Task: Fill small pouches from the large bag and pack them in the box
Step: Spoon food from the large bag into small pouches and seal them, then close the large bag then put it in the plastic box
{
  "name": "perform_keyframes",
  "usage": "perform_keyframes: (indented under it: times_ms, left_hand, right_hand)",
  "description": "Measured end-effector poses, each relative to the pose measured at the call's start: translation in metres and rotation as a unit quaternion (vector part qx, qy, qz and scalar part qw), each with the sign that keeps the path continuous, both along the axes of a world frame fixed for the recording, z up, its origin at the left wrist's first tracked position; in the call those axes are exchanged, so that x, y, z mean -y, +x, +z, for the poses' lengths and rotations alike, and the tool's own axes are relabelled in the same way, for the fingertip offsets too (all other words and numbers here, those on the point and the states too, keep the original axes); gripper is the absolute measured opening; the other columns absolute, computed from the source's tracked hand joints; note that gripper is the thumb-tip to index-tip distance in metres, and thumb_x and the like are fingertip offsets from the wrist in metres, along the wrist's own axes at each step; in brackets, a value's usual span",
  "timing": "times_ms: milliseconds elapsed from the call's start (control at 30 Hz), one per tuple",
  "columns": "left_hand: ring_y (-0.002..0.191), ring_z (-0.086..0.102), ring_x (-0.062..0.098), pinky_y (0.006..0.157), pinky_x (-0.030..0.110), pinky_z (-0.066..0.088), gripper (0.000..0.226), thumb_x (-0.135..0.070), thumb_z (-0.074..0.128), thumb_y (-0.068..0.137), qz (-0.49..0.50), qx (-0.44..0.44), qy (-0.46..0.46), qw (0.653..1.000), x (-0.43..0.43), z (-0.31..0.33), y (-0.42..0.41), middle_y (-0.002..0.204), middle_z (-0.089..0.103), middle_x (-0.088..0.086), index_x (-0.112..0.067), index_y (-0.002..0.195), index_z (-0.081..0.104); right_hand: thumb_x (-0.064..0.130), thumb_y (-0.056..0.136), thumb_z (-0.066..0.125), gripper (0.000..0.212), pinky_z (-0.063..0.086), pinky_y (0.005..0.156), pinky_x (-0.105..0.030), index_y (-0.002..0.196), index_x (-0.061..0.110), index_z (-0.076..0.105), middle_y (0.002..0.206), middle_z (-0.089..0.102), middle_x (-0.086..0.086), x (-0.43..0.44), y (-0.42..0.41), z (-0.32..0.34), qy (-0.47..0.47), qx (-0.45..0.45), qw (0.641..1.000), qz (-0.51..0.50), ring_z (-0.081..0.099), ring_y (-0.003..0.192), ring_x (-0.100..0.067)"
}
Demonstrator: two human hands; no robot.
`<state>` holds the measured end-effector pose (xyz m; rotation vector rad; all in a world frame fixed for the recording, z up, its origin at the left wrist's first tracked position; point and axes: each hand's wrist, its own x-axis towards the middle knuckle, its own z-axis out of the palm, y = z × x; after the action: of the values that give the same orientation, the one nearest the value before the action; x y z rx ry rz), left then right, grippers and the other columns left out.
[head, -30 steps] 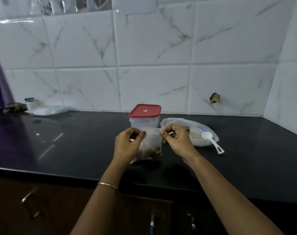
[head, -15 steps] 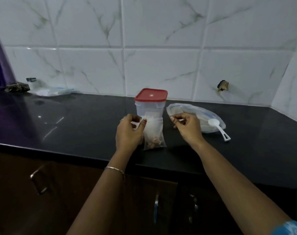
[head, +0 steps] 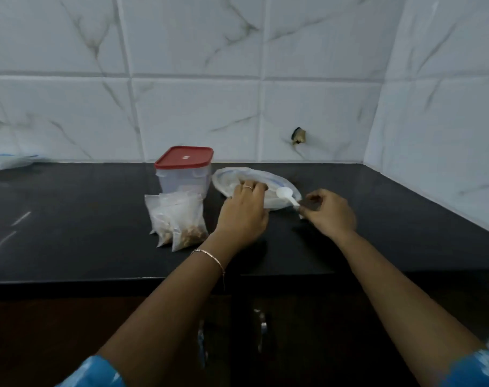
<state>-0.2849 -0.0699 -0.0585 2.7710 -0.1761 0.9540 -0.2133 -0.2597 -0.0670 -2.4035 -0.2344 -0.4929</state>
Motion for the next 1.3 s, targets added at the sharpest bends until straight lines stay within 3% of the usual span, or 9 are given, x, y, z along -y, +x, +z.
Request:
perform_keyframes:
  times_ms: [100,400,567,667,767,867,967,1133,1300]
  left_hand:
    - [0.129,0.036,0.031,0.097,0.045,0.045,0.055,-0.036,0.056,0.09,0.029,-0.066,0.06,0.996,0.011,-0.007,0.019,0.144,0.035,0.013,-0.011,0.135,0.037]
    - [0.136,0.027,0.031,0.105,0.047,0.033,0.06,-0.049,0.048,0.092,0.059,-0.071,0.093,0.991,0.009,-0.02,0.041,0.151,0.027,0.012,-0.014,0.139,0.034]
    - [0.128,0.035,0.031,0.106,0.046,0.025,0.045,-0.041,0.043,0.096,0.091,0.01,0.047,0.995,0.01,-0.015,0.046,0.138,0.041,0.012,-0.014,0.131,0.043]
    - [0.133,0.03,0.035,0.111,0.048,0.021,0.045,-0.035,0.047,0.095,0.108,0.042,-0.096,0.989,0.012,-0.012,0.054,0.141,0.036,0.016,-0.01,0.132,0.041]
    - [0.139,0.023,0.036,0.116,0.046,0.018,0.059,-0.034,0.053,0.093,0.168,0.024,-0.335,0.927,0.011,-0.005,0.061,0.148,0.028,0.019,-0.005,0.14,0.031]
    - [0.14,0.025,0.035,0.115,0.042,0.024,0.073,-0.031,0.06,0.091,0.226,-0.017,-0.553,0.802,0.001,0.006,0.066,0.151,0.025,0.02,0.0,0.145,0.021]
    - [0.134,0.037,0.032,0.109,0.04,0.036,0.067,-0.021,0.062,0.09,0.186,-0.009,-0.667,0.721,-0.015,0.004,0.072,0.146,0.032,0.018,-0.003,0.143,0.025]
    - [0.119,0.051,0.024,0.089,0.027,0.039,0.046,-0.017,0.052,0.096,0.09,0.0,-0.707,0.701,-0.03,-0.006,0.076,0.131,0.053,0.01,-0.007,0.139,0.04]
    - [0.115,0.058,0.025,0.1,0.04,0.049,0.046,-0.012,0.059,0.09,0.053,-0.004,-0.72,0.692,-0.032,-0.007,0.078,0.127,0.061,0.008,-0.015,0.136,0.051]
  right_hand:
    - [0.054,0.068,0.079,0.055,0.053,0.078,-0.034,0.111,0.024,0.061,0.109,0.067,0.002,-0.001,0.001,-0.006,-0.054,-0.017,0.998,-0.009,0.064,0.101,-0.022]
    - [0.019,0.08,0.069,0.005,0.052,0.064,-0.03,0.082,0.018,0.064,0.08,0.069,-0.002,0.0,0.004,-0.006,0.028,0.076,0.997,0.007,0.064,0.075,-0.022]
    - [0.024,0.082,0.069,0.005,0.05,0.061,-0.028,0.081,0.023,0.065,0.079,0.07,0.004,0.027,0.012,-0.002,0.077,0.087,0.989,-0.094,0.065,0.075,-0.018]
    - [0.026,0.082,0.067,0.003,0.045,0.067,-0.029,0.082,0.024,0.065,0.082,0.069,0.003,0.044,0.018,-0.001,0.039,0.066,0.983,-0.169,0.063,0.086,-0.022]
    - [0.023,0.082,0.067,0.003,0.043,0.074,-0.031,0.085,0.023,0.066,0.087,0.068,0.001,0.054,0.025,-0.002,0.015,0.033,0.977,-0.21,0.062,0.092,-0.024]
    - [0.023,0.081,0.07,0.008,0.042,0.078,-0.032,0.089,0.023,0.068,0.089,0.068,0.001,0.055,0.032,-0.002,-0.011,-0.006,0.975,-0.221,0.061,0.096,-0.023]
    - [0.024,0.081,0.071,0.012,0.04,0.08,-0.032,0.092,0.024,0.068,0.093,0.068,0.0,0.053,0.037,-0.002,-0.037,-0.032,0.975,-0.217,0.059,0.1,-0.023]
    - [0.015,0.079,0.067,0.012,0.036,0.088,-0.036,0.086,0.024,0.064,0.099,0.064,0.0,0.047,0.042,0.0,-0.026,0.044,0.982,-0.18,0.054,0.106,-0.025]
    - [0.0,0.082,0.052,0.02,0.035,0.089,-0.037,0.08,0.02,0.05,0.094,0.057,-0.001,0.014,0.045,0.011,-0.001,0.106,0.988,-0.11,0.051,0.1,-0.025]
